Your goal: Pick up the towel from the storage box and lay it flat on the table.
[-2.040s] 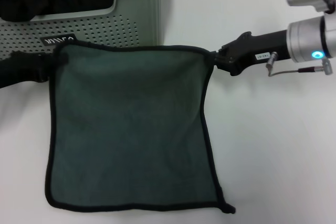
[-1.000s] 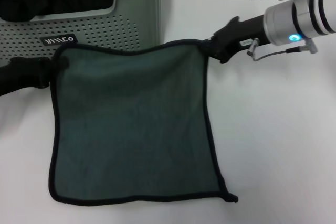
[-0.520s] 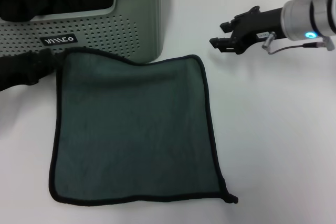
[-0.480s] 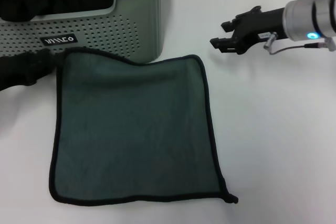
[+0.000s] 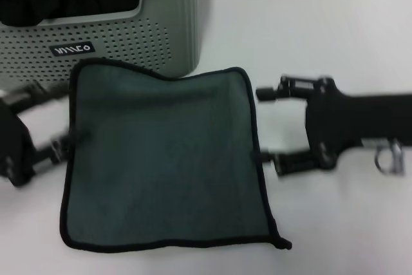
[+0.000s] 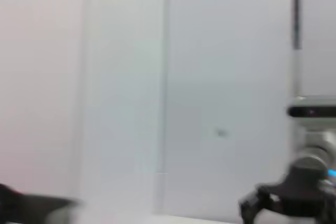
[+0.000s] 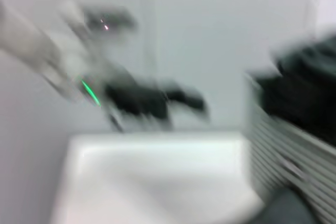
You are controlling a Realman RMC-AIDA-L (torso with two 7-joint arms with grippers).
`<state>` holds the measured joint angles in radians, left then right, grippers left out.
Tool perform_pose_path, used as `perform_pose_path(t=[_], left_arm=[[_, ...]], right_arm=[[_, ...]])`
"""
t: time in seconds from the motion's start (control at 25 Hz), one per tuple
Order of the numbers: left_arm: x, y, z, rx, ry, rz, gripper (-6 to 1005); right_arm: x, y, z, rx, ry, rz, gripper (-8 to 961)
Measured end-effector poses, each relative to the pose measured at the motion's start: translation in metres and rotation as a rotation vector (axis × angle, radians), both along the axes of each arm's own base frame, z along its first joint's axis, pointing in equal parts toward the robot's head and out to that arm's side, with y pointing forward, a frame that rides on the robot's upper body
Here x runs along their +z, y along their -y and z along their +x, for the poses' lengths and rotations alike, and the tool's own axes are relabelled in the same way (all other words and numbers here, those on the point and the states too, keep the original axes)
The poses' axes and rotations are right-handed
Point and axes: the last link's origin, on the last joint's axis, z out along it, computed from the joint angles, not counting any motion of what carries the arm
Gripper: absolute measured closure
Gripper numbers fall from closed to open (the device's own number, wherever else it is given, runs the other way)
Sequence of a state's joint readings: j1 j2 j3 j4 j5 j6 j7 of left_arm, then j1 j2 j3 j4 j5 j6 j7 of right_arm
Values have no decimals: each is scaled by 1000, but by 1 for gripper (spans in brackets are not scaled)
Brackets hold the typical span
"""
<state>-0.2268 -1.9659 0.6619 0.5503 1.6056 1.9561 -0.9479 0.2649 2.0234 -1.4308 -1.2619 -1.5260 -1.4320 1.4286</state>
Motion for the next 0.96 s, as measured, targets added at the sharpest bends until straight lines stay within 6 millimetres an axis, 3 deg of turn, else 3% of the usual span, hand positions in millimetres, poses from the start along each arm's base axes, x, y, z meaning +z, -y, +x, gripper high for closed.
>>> perform_pose_path(t=[0.16,0.32,0.6,0.96], left_arm=[[-17,10,7,-65,-15,-148,375],[-21,15,8,-68,-21,-245,375],[-20,18,7,-73,-30,-272,375],[-14,9,11,-100,-51,-298,375]], right_arm=[[1,28,6,34,-172,-144,84],[2,45,11,38,-276,-259,81],[-11,54,14,48,-285,-307,79],[-26,47,8,60,-297,-253,79]])
